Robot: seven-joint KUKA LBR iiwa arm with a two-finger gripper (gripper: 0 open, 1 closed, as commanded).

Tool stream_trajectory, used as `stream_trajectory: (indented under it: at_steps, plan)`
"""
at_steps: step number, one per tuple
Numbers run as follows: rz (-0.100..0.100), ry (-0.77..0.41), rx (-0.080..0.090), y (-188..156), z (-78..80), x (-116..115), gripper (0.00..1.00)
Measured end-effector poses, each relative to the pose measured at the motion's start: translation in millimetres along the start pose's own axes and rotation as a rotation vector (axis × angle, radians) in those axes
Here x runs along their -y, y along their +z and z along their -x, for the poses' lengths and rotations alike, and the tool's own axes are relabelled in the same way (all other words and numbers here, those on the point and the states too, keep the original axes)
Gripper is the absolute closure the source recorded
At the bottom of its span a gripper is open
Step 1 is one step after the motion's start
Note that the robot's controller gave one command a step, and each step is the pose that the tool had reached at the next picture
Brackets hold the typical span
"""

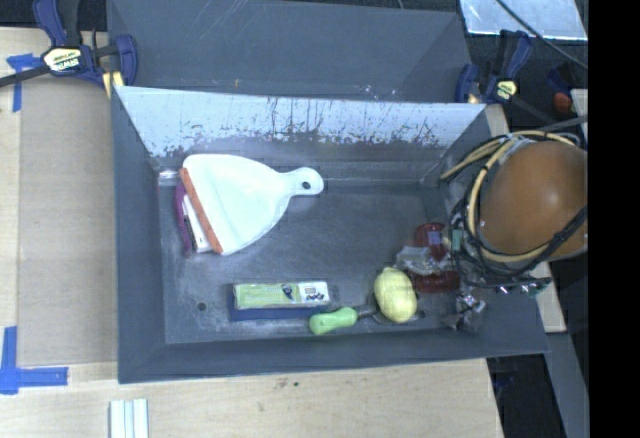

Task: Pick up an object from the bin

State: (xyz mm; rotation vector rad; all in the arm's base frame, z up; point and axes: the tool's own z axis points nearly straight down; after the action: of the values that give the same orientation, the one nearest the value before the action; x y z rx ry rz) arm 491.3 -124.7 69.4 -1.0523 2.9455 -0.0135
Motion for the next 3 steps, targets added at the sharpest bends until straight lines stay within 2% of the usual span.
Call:
stream_trajectory:
  at_steps: [1, 2, 3]
  plan:
    - [0.006, 0.348, 0.004, 0, 33.7, 31, 1.00]
    - [0.006, 0.348, 0.004, 0, 33.7, 31, 1.00]
    - [0.010, 0.350, -0.004, -32, 31.0, 30, 1.00]
